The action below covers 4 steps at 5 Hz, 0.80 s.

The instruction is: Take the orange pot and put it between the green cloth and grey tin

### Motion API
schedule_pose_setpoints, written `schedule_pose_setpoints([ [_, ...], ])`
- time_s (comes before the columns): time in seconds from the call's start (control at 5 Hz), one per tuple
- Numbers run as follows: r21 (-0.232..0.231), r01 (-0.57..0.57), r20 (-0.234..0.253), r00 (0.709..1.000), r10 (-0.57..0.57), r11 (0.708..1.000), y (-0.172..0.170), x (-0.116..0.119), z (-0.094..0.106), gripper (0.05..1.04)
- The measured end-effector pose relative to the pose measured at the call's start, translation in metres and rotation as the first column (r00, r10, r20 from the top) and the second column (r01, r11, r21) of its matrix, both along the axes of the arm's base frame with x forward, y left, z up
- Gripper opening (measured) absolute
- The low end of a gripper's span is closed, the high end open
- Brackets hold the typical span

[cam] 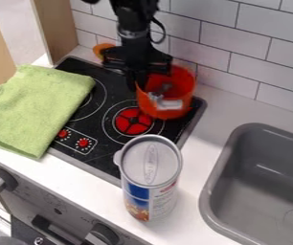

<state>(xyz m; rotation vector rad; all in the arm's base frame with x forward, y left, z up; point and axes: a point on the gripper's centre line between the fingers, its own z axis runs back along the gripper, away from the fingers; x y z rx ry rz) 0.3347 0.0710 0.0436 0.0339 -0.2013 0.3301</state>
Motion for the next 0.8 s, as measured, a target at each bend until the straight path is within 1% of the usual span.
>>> schedule_pose_setpoints([
  [0.2,-0.026,0.035,-0.020,0.999,-0.036,0.999,0.017,-0.006,0.007,0.055],
  [0.4,-0.022,0.098,-0.004,0.995,-0.098,0.995,0.035,-0.010,0.007,0.055],
  [0.6,-0.033,0.227,0.025,0.974,-0.226,0.973,0.053,-0.020,0.020,0.055],
  [0.8,-0.057,0.303,0.034,0.953,-0.301,0.951,0.065,-0.033,0.018,0.055],
])
